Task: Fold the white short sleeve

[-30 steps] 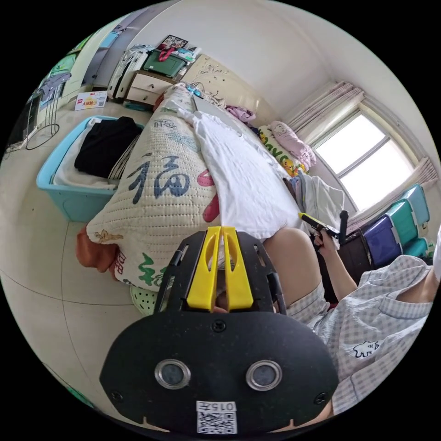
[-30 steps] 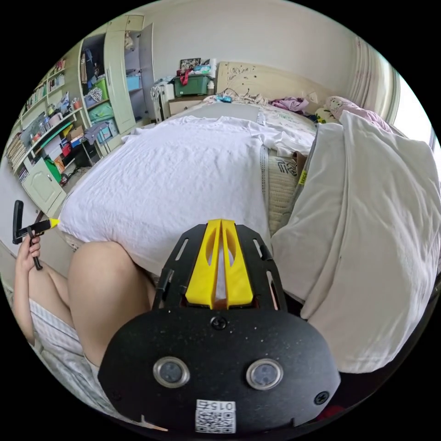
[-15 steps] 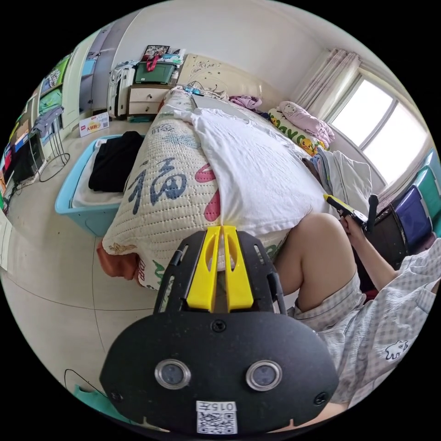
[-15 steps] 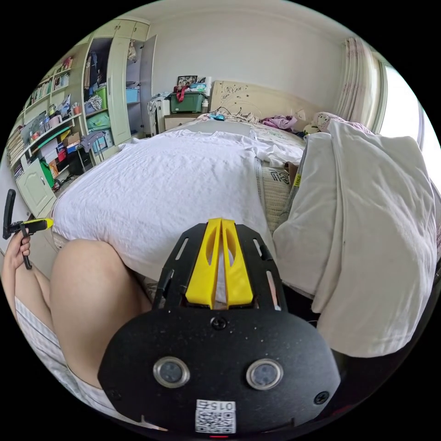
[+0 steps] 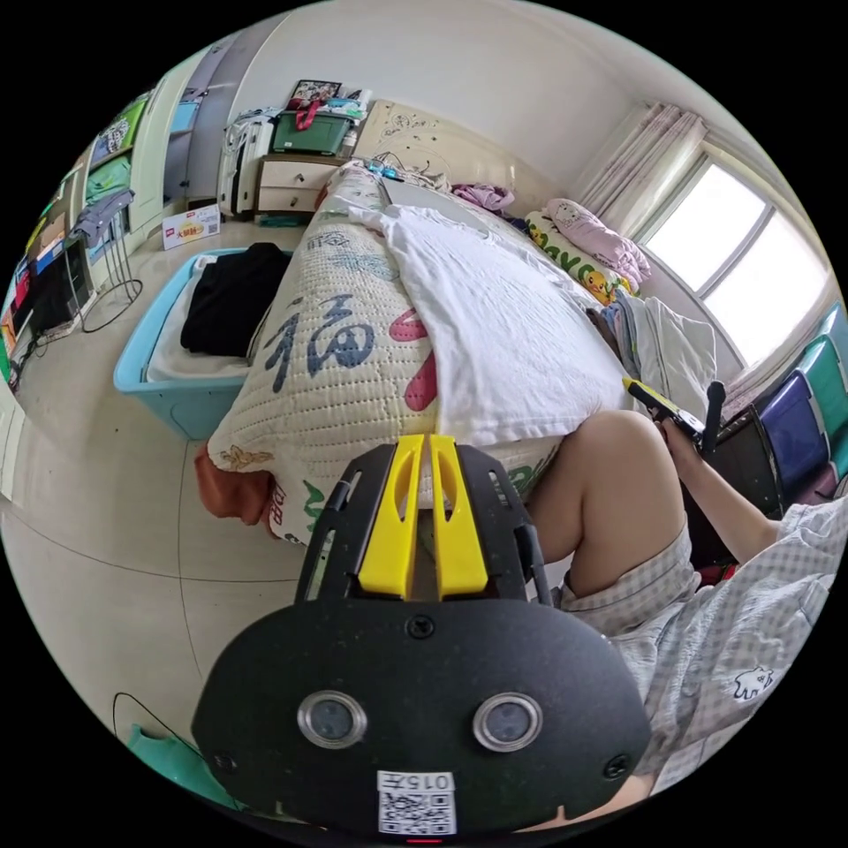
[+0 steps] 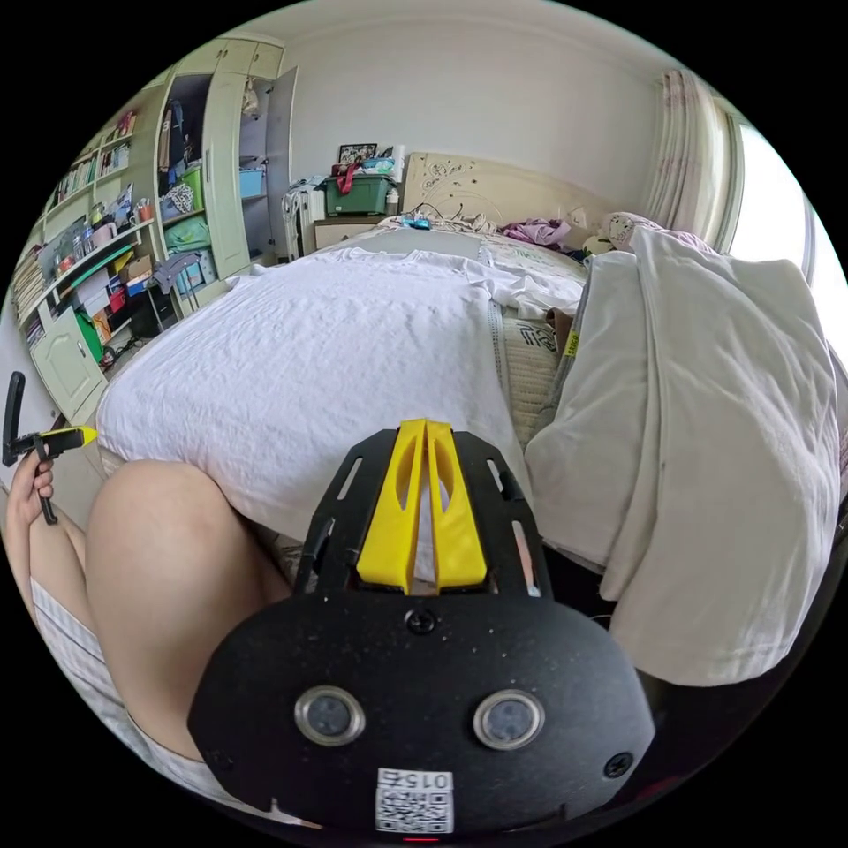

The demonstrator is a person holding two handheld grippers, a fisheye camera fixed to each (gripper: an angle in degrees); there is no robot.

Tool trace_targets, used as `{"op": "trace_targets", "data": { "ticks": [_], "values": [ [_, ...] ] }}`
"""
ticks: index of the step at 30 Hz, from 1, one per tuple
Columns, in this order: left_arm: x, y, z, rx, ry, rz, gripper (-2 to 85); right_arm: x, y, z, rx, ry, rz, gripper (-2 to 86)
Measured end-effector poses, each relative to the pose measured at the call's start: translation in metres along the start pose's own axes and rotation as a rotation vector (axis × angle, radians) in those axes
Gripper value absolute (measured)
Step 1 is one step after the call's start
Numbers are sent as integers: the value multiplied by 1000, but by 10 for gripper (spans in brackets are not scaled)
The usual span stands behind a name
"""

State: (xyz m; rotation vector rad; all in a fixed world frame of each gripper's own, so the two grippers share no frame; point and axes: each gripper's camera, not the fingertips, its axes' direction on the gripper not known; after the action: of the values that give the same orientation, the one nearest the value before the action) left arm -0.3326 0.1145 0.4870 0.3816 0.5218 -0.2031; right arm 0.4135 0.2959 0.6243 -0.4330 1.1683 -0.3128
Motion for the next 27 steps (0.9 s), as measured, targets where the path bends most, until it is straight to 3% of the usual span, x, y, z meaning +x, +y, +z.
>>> {"op": "trace_targets", "data": {
  "ticks": [6, 14, 27],
  "values": [
    [-33, 21, -32, 161, 54, -98, -8, 7, -21, -5, -17, 25, -23, -5],
    [-109, 79, -75, 550, 435, -362, 3, 29, -52, -11, -22, 22, -36, -5],
    [-81, 84, -56, 876, 422, -295, 78, 84, -114, -11, -80, -40, -100, -6]
  ]
}}
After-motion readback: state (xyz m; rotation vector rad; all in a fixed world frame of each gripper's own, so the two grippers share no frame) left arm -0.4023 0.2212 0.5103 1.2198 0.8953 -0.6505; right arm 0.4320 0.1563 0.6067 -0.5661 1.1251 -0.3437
